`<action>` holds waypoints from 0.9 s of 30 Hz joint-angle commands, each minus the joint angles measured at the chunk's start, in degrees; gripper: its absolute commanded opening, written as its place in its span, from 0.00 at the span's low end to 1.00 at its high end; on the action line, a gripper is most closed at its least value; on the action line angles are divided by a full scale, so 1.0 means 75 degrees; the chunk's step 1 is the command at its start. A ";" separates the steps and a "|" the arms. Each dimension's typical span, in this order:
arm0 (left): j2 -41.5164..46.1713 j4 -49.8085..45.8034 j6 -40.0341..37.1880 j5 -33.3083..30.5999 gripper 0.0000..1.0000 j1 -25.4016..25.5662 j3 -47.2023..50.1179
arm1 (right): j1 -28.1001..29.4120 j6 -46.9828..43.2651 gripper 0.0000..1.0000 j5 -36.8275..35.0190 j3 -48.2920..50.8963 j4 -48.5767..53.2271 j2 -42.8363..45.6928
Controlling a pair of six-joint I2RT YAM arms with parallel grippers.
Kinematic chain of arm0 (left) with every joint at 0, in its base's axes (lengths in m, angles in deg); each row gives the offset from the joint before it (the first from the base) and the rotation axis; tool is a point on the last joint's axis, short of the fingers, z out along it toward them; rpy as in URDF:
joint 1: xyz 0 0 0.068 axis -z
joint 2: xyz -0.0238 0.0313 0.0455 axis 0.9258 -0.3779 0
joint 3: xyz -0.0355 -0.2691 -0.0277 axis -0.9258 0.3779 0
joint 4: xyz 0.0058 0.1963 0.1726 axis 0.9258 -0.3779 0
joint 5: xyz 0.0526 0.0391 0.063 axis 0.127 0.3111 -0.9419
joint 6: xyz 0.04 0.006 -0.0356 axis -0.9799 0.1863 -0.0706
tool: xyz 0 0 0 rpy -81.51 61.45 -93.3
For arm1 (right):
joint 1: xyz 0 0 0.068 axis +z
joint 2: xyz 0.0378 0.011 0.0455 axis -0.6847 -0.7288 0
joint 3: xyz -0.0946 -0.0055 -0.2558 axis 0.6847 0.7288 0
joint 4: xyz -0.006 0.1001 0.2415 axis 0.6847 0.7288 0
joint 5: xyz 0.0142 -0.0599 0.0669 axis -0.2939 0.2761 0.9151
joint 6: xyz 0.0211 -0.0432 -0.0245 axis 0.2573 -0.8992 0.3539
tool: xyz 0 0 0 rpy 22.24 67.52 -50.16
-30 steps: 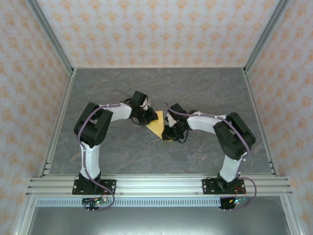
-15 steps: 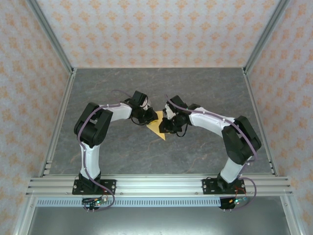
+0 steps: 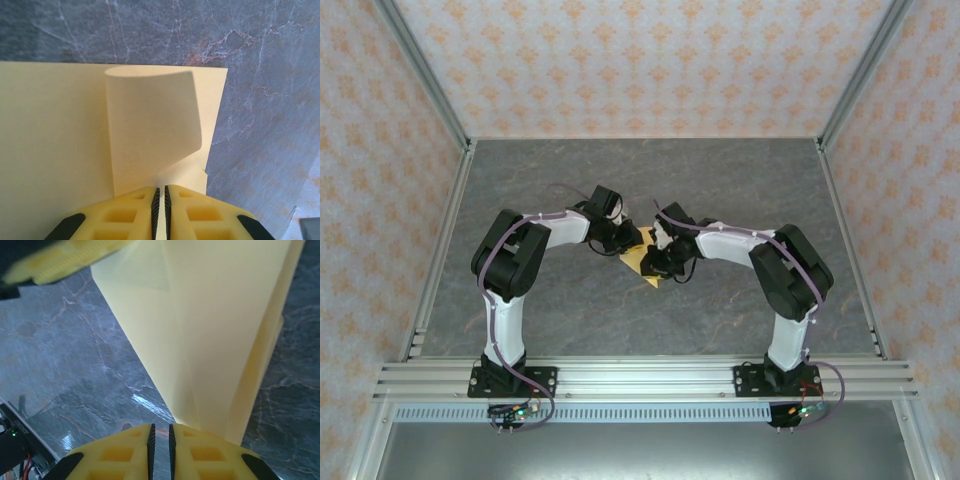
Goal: Fold a paper plane with a square sheet of paper (fold left side to right side)
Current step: Fourth fold the wing at the center of the table.
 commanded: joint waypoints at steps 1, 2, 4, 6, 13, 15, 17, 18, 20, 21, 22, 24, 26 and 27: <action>-0.0218 -0.0642 -0.0182 -0.0553 0.15 0.0030 0.0286 | -0.0032 -0.0001 0.19 -0.0148 0.0238 0.0014 -0.0119; -0.0218 -0.0667 -0.0184 -0.0564 0.15 0.0027 0.0285 | -0.0031 -0.0036 0.19 -0.0171 0.0292 0.0030 -0.0127; -0.0218 -0.0680 -0.0196 -0.0565 0.15 0.0032 0.0287 | -0.0031 -0.0096 0.19 -0.0245 0.0364 0.0128 -0.0160; -0.0218 -0.0682 -0.0196 -0.0565 0.15 0.0027 0.0279 | -0.0032 -0.0144 0.19 -0.0349 0.0421 0.0224 -0.0154; -0.0236 -0.0712 -0.0211 -0.0600 0.15 0.0024 0.0274 | -0.0031 -0.0225 0.19 -0.0377 0.0618 0.0335 -0.0017; -0.0243 -0.0730 -0.0208 -0.0620 0.15 0.0023 0.0275 | -0.0023 -0.0215 0.19 -0.0402 0.0734 0.0349 0.0053; -0.0254 -0.0723 -0.0226 -0.0635 0.15 0.0025 0.0266 | -0.0040 -0.0217 0.19 -0.0457 0.0873 0.0330 0.0137; -0.0264 -0.0731 -0.0223 -0.0635 0.15 0.0023 0.0264 | -0.0043 -0.0195 0.19 -0.0466 0.0941 0.0306 0.0175; -0.0288 -0.0763 -0.0232 -0.0647 0.15 0.0026 0.0241 | -0.0065 -0.0137 0.19 -0.0489 0.1072 0.0268 0.0231; -0.0293 -0.0756 -0.0232 -0.0659 0.15 0.0021 0.0223 | -0.0072 -0.0090 0.19 -0.0477 0.1137 0.0214 0.0270; -0.0300 -0.0768 -0.0241 -0.0670 0.15 0.0027 0.0223 | -0.0090 -0.0041 0.19 -0.0465 0.1226 0.0157 0.0320; -0.0325 -0.0789 -0.0257 -0.0708 0.15 0.0025 0.0217 | -0.0115 0.0037 0.18 -0.0432 0.1367 0.0034 0.0428; -0.0353 -0.0806 -0.0258 -0.0706 0.15 0.0020 0.0205 | -0.0147 0.0117 0.18 -0.0421 0.1519 -0.0068 0.0529; -0.0359 -0.0809 -0.0255 -0.0712 0.15 0.0014 0.0195 | -0.0169 0.0142 0.17 -0.0406 0.1581 -0.0101 0.0585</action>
